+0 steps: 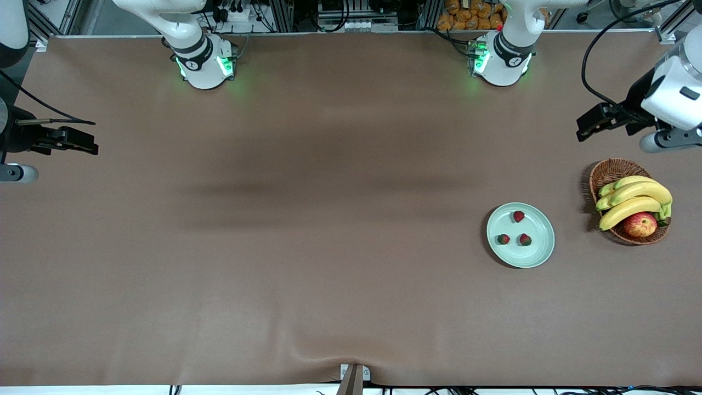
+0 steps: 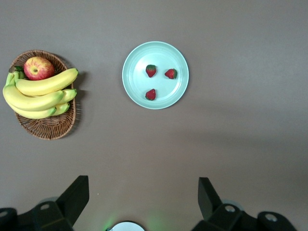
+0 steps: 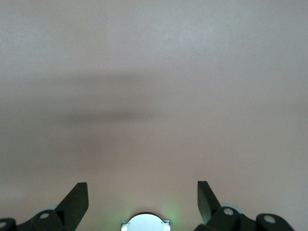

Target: Collect all strawberries into plate

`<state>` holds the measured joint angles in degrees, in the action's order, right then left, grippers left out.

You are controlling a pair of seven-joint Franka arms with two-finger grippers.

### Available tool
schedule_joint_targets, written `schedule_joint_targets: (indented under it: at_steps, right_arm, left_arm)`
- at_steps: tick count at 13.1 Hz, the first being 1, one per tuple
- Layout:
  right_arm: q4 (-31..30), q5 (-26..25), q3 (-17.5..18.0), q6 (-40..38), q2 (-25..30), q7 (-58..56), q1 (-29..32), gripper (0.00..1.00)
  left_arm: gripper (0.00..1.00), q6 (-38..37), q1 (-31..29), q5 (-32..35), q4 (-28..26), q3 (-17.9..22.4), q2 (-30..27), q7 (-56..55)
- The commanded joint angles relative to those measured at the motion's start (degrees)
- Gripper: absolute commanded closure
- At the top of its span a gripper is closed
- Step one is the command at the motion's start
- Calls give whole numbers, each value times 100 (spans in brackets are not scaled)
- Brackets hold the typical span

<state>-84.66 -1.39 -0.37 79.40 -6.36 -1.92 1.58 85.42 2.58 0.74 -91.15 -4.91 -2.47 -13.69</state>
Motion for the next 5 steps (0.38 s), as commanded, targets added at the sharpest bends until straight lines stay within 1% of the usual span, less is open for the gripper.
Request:
schedule_joint_targets:
  at_steps: [1, 3, 5]
  right_arm:
    - [134, 42, 28, -100, 21, -2, 44, 0]
    - [169, 51, 28, -66, 12, -2, 44, 0]
    - [195, 103, 28, -83, 12, -10, 52, 0]
  left_arm:
    - [0, 124, 85, -109, -281, 113, -280, 278]
    - [0, 124, 85, -83, -254, 208, -263, 551]
    - [0, 115, 85, -74, -245, 279, -254, 595]
